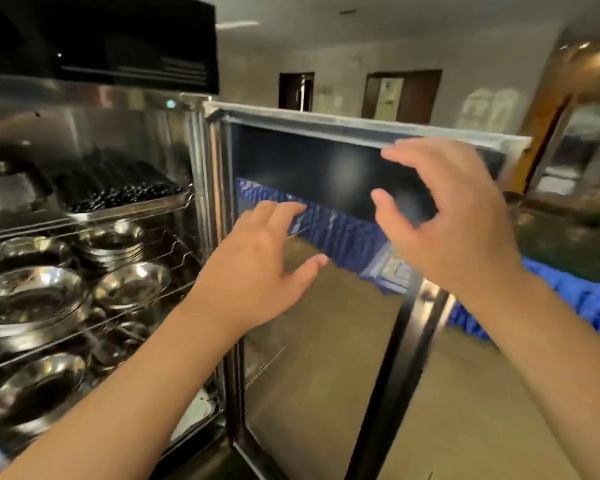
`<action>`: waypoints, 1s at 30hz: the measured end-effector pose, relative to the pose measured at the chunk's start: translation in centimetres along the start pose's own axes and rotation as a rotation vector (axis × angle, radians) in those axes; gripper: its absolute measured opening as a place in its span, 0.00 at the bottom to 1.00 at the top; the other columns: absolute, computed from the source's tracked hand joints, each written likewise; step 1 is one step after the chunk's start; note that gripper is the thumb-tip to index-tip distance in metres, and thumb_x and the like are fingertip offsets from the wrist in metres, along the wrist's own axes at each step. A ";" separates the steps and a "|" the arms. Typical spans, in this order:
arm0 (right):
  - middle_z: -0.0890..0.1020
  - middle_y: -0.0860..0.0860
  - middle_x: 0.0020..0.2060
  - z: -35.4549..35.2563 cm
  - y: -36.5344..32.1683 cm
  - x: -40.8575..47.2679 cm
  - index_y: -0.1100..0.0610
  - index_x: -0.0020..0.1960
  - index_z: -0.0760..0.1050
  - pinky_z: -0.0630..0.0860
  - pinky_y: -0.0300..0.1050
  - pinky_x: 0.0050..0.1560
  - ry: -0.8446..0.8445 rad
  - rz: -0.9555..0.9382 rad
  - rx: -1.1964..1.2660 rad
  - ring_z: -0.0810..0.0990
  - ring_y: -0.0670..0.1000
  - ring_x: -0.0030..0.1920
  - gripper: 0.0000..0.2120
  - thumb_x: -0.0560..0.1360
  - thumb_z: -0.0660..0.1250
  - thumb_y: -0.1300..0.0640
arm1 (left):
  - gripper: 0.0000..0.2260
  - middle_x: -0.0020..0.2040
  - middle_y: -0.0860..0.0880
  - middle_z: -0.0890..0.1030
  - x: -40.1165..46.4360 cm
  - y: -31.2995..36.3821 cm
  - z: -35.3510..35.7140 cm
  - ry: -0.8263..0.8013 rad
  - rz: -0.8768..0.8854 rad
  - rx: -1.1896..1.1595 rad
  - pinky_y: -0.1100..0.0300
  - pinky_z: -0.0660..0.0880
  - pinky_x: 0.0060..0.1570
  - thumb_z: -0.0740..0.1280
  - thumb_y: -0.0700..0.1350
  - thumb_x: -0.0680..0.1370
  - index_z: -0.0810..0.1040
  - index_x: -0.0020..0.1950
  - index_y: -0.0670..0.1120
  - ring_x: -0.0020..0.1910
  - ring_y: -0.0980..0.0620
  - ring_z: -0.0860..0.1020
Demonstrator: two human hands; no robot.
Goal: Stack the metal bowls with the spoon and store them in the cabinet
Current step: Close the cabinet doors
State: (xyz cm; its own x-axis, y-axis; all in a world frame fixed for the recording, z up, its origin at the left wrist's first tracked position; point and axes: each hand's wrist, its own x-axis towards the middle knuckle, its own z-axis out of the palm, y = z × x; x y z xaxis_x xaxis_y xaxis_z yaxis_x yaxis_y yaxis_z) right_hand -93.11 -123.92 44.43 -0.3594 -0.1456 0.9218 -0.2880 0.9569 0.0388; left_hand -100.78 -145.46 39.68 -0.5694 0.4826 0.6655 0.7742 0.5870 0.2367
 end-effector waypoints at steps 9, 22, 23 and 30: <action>0.68 0.41 0.71 -7.2 8.8 -1.2 0.43 0.78 0.58 0.65 0.34 0.61 -0.223 0.434 0.165 0.69 0.30 0.62 0.34 0.76 0.69 0.44 | 0.45 0.75 0.49 0.65 6.0 13.2 5.8 0.129 0.112 -0.115 0.57 0.64 0.72 0.71 0.64 0.70 0.57 0.80 0.46 0.74 0.50 0.64; 0.62 0.45 0.79 -6.5 10.9 -3.1 0.46 0.79 0.60 0.77 0.42 0.65 -0.259 0.103 0.614 0.71 0.42 0.71 0.29 0.82 0.63 0.61 | 0.49 0.71 0.43 0.69 4.4 18.4 8.9 0.327 -0.120 0.040 0.50 0.77 0.59 0.76 0.56 0.71 0.49 0.80 0.41 0.68 0.45 0.72; 0.61 0.46 0.79 -6.3 10.7 -3.2 0.47 0.79 0.62 0.74 0.37 0.65 -0.261 0.060 0.644 0.71 0.41 0.71 0.28 0.82 0.62 0.62 | 0.49 0.71 0.43 0.69 4.0 18.4 8.7 0.351 -0.144 0.053 0.53 0.77 0.55 0.76 0.56 0.71 0.49 0.80 0.41 0.67 0.45 0.72; 0.72 0.48 0.72 -2.9 9.2 -5.0 0.54 0.77 0.66 0.69 0.41 0.70 -0.343 -0.059 0.984 0.73 0.43 0.70 0.25 0.81 0.64 0.62 | 0.46 0.76 0.48 0.67 -0.4 16.9 5.2 0.463 -0.324 0.109 0.57 0.76 0.53 0.75 0.52 0.71 0.50 0.80 0.49 0.66 0.49 0.76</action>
State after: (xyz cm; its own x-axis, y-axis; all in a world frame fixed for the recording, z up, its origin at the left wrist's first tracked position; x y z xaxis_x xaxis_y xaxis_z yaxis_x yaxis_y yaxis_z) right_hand -91.39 -113.66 41.25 -0.5100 -0.3960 0.7636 -0.8539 0.3406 -0.3936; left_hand -88.89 -132.33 39.74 -0.5736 -0.0539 0.8174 0.5332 0.7329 0.4225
